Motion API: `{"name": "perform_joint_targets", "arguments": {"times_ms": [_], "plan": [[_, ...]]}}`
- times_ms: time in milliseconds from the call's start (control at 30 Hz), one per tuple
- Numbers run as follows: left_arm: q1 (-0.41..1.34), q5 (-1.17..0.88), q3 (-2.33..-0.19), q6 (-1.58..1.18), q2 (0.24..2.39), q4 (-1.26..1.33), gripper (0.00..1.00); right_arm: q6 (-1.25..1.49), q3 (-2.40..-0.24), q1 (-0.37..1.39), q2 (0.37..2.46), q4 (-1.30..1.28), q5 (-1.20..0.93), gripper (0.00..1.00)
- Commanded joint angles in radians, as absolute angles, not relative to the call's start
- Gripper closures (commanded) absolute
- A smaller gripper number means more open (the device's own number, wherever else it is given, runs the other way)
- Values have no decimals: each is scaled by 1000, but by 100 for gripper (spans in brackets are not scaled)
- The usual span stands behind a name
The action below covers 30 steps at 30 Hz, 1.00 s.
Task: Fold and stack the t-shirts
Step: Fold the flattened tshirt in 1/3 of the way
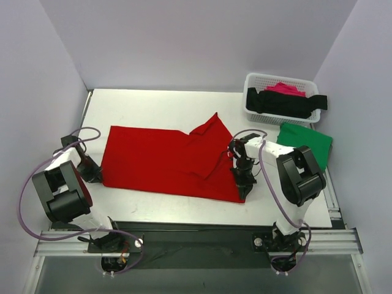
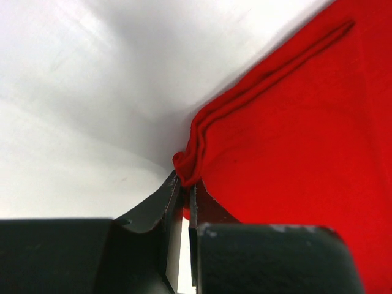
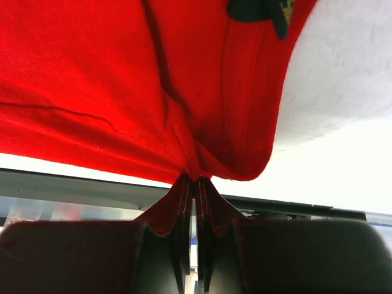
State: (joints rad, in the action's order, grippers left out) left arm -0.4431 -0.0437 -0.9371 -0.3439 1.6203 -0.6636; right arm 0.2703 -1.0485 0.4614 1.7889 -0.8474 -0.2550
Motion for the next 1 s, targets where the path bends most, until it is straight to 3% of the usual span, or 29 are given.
{"name": "perform_joint_targets", "arguments": {"times_ms": [0,33,67,167,200,300,567,767,967], "plan": [[-483,-8,-920,-308,1533,-724,97,288,-1023,474,1726,-933,-258,94],[-489,-8,-905,-308,1496,-729,87,293,-1019,476,1718,-934,-258,89],[-491,18,-907,-314,1473,-730,72,295,-1017,476,1703,-937,-256,77],[-489,0,-926,-317,1417,-744,62,301,-1022,480,1671,-949,-255,58],[-488,0,-934,-321,1410,-744,54,301,-1028,480,1661,-956,-255,56],[-485,0,-966,-316,1390,-759,44,307,-1086,485,1626,-989,-250,50],[-364,41,-996,-301,1283,-753,33,301,-1267,511,1635,-970,-265,46],[-53,72,-974,-386,1338,-668,33,311,-1301,563,1732,-847,-310,45],[21,-74,-943,-423,1431,-511,33,313,-1370,629,1847,-746,-316,45]]}}
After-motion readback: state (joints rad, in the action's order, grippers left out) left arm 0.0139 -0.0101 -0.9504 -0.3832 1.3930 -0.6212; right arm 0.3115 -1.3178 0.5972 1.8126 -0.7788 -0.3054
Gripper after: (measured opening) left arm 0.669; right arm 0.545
